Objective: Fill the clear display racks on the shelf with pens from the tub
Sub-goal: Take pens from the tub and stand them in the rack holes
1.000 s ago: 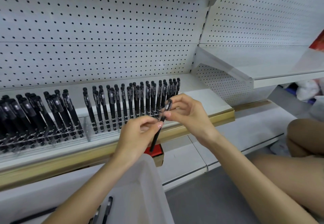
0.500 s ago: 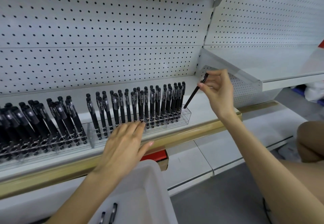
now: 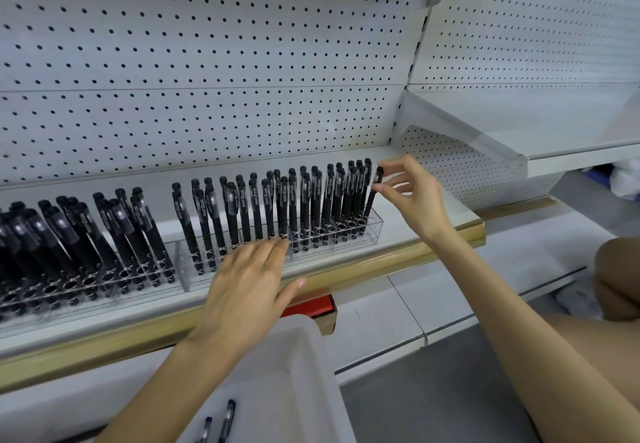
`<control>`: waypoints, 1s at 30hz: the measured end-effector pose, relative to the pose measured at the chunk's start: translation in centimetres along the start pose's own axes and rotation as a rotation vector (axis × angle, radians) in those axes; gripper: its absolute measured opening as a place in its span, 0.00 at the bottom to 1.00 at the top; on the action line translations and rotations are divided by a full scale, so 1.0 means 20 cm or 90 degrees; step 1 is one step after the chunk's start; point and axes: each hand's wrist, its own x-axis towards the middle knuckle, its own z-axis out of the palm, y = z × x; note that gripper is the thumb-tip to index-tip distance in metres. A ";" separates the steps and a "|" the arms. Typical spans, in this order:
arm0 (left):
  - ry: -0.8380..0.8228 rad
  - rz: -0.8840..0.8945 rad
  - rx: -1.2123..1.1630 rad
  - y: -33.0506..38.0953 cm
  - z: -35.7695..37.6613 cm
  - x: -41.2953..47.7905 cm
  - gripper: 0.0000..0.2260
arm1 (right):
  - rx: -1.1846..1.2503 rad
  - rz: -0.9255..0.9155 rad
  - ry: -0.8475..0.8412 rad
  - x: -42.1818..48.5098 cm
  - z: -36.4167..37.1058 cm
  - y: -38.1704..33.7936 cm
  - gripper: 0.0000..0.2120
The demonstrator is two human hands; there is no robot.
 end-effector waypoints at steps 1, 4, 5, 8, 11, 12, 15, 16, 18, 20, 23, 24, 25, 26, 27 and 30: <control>-0.003 -0.001 -0.003 0.00 0.00 0.00 0.28 | -0.012 -0.007 -0.008 0.00 0.00 0.00 0.14; 0.001 -0.006 -0.005 0.00 -0.01 0.00 0.27 | -0.040 -0.027 -0.033 0.01 0.00 0.00 0.16; 0.002 -0.007 -0.004 0.00 -0.01 0.00 0.27 | -0.047 -0.032 -0.037 0.02 0.00 0.00 0.17; 0.000 -0.001 -0.004 0.00 -0.01 0.01 0.26 | -0.062 -0.035 -0.038 0.02 0.00 0.01 0.18; -0.004 0.006 0.003 0.00 -0.03 0.01 0.25 | -0.072 -0.029 -0.039 0.02 -0.01 0.01 0.18; -0.001 0.009 0.000 0.00 -0.04 0.00 0.26 | -0.076 -0.025 -0.041 0.01 -0.01 0.00 0.19; -0.012 0.017 -0.035 0.00 -0.05 0.00 0.28 | -0.099 -0.015 -0.039 0.01 -0.02 -0.01 0.21; -0.019 0.023 -0.047 0.00 -0.05 0.00 0.29 | -0.106 -0.013 -0.037 0.00 -0.03 -0.02 0.22; -0.016 0.039 -0.050 0.00 -0.05 0.00 0.29 | -0.129 -0.018 -0.035 -0.01 -0.05 -0.04 0.23; -0.005 0.052 -0.046 0.00 -0.07 -0.02 0.29 | -0.163 -0.033 -0.047 -0.04 -0.06 -0.08 0.24; 0.013 0.050 -0.037 0.00 -0.12 -0.08 0.27 | -0.217 -0.058 -0.092 -0.11 -0.08 -0.15 0.24; 0.017 0.050 -0.032 0.00 -0.14 -0.11 0.27 | -0.237 -0.075 -0.112 -0.14 -0.08 -0.18 0.23; 0.008 0.051 -0.033 -0.01 -0.14 -0.14 0.26 | -0.258 -0.097 -0.134 -0.17 -0.08 -0.22 0.23; -0.011 0.048 -0.037 -0.02 -0.15 -0.18 0.27 | -0.280 -0.124 -0.157 -0.20 -0.07 -0.25 0.23; -0.030 0.042 -0.041 -0.03 -0.15 -0.23 0.27 | -0.302 -0.151 -0.180 -0.24 -0.07 -0.29 0.23; -0.061 0.025 -0.059 -0.10 -0.13 -0.42 0.27 | -0.358 -0.197 -0.241 -0.39 -0.02 -0.39 0.24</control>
